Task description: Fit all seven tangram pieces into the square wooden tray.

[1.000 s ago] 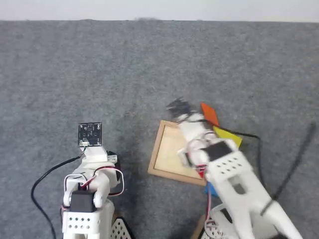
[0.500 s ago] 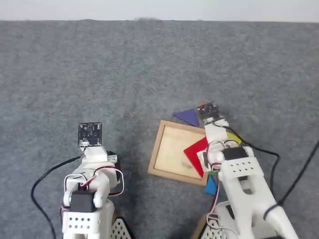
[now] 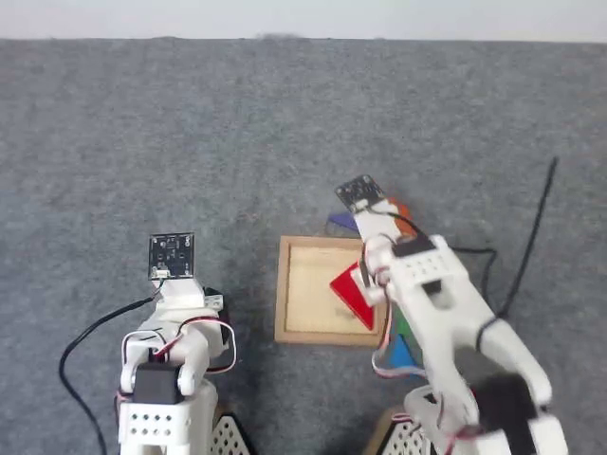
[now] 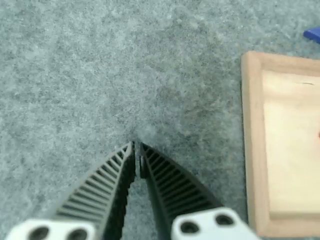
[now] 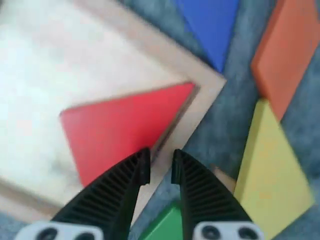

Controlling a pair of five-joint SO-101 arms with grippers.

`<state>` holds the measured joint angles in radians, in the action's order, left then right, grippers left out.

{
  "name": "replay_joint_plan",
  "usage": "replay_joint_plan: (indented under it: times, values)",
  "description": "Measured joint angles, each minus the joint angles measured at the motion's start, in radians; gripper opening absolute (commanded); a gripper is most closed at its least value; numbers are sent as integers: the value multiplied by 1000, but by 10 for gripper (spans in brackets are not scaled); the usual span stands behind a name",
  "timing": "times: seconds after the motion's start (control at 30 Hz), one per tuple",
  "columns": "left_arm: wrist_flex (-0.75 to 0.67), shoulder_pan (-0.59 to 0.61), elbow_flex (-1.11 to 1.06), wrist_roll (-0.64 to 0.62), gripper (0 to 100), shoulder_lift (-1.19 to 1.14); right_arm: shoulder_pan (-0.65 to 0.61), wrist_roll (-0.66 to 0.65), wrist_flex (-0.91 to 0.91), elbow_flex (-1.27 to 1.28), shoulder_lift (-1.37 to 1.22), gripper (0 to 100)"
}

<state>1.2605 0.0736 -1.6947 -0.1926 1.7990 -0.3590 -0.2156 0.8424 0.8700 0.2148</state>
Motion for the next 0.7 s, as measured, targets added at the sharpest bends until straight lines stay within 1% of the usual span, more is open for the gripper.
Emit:
replay_joint_plan:
  times: [0.13, 0.27, 0.37, 0.47, 0.53, 0.57, 0.63, 0.7]
  values:
    - [0, 0, 0, 0, 13, 0, 0, -3, 0, -117, -117, 91]
    - [0, 0, 0, 0, 13, 0, 0, -5, -2, -137, -127, 92]
    - [0, 0, 0, 0, 13, 0, -2, -5, 9, -137, -77, 92]
    - [0, 0, 0, 0, 13, 0, -8, -5, 60, -137, 34, 92]
    - [0, 0, 0, 0, 13, 0, 15, -6, 98, -135, 114, 95]
    - [0, 0, 0, 0, 13, 0, 41, -6, 114, -135, 147, 114]
    - [0, 0, 0, 0, 13, 0, 114, -18, 152, -135, 189, 191]
    - [0, 0, 0, 0, 13, 0, 190, -89, 198, -135, 195, 274]
